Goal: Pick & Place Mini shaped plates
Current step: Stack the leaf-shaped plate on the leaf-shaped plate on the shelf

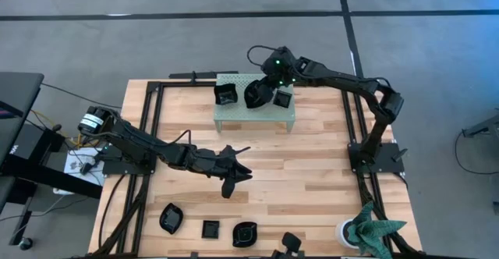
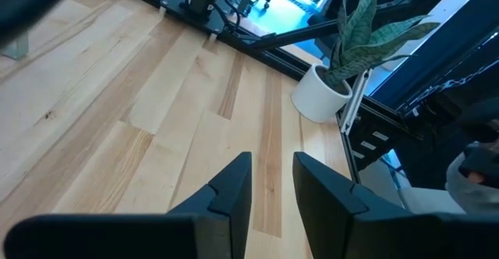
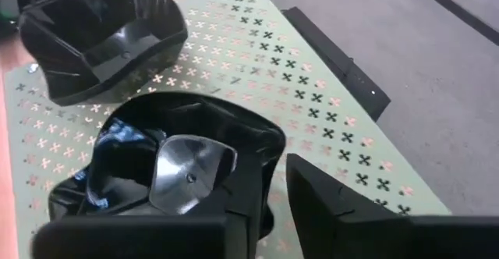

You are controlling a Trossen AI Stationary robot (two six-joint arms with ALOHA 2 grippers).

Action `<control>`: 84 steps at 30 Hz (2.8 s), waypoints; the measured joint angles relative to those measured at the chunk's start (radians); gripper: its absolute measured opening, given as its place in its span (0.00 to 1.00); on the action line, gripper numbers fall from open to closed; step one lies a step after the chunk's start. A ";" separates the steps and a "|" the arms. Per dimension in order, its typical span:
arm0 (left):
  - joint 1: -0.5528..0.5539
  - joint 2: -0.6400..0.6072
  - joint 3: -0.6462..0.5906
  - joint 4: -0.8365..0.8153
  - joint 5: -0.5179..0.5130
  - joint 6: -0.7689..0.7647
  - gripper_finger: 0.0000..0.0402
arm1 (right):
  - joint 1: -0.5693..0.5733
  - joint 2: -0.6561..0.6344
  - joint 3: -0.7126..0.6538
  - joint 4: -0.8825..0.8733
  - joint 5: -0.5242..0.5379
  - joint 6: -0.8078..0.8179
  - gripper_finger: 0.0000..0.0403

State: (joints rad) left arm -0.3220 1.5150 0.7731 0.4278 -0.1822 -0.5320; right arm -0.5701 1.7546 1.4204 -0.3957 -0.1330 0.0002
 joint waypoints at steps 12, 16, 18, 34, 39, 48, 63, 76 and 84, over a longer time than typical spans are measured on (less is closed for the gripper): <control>0.000 0.000 0.000 0.000 0.000 0.000 0.24 | 0.000 -0.030 0.000 -0.011 0.000 0.058 0.01; 0.000 0.000 0.000 0.000 0.000 0.000 0.24 | 0.000 -0.078 0.000 -0.057 0.001 0.195 0.01; 0.000 0.000 0.000 0.000 0.000 0.000 0.24 | 0.000 -0.097 0.000 -0.073 0.002 0.254 0.01; -0.020 0.000 0.000 0.000 0.000 0.000 0.24 | 0.024 -0.085 0.000 -0.136 0.004 0.330 0.07; -0.031 0.000 0.000 0.000 0.000 0.000 0.24 | 0.017 -0.087 0.000 -0.124 0.004 0.307 0.16; -0.056 0.000 0.000 0.000 0.036 0.002 0.24 | 0.063 -0.107 0.061 -0.243 -0.063 0.123 0.20; -0.108 0.041 -0.001 -0.099 0.042 -0.079 0.32 | 0.374 -0.460 -0.225 -0.168 -0.019 -0.089 0.20; -0.157 0.311 0.000 0.080 0.266 -0.376 0.40 | 0.517 -0.583 -0.550 0.208 -0.019 -0.089 0.20; -0.198 0.439 0.085 0.104 0.297 -0.382 0.37 | 0.545 -0.573 -0.550 0.213 -0.019 -0.087 0.20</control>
State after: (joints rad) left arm -0.5201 1.9539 0.8576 0.5323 0.1147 -0.9140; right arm -0.0247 1.1814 0.8707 -0.1826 -0.1524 -0.0871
